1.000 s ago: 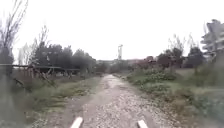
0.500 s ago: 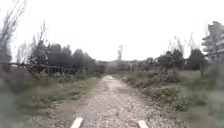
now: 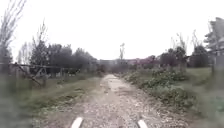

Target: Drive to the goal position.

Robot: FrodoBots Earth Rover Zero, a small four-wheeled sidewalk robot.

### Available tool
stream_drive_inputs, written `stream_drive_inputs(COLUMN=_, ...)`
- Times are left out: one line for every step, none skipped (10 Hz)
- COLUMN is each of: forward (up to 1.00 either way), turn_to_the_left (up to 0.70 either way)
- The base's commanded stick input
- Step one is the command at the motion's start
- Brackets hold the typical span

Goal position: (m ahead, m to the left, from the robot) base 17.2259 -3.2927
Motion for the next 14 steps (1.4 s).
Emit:
stream_drive_inputs(forward=0.70, turn_to_the_left=0.00)
stream_drive_inputs(forward=0.70, turn_to_the_left=0.00)
stream_drive_inputs(forward=0.70, turn_to_the_left=0.00)
stream_drive_inputs(forward=0.70, turn_to_the_left=-0.13)
stream_drive_inputs(forward=0.70, turn_to_the_left=-0.27)
stream_drive_inputs(forward=0.70, turn_to_the_left=-0.35)
stream_drive_inputs(forward=0.70, turn_to_the_left=-0.11)
stream_drive_inputs(forward=0.70, turn_to_the_left=0.00)
stream_drive_inputs(forward=0.70, turn_to_the_left=0.00)
stream_drive_inputs(forward=0.70, turn_to_the_left=0.00)
stream_drive_inputs(forward=0.70, turn_to_the_left=0.00)
stream_drive_inputs(forward=0.70, turn_to_the_left=0.00)
stream_drive_inputs(forward=0.70, turn_to_the_left=0.00)
stream_drive_inputs(forward=0.70, turn_to_the_left=0.00)
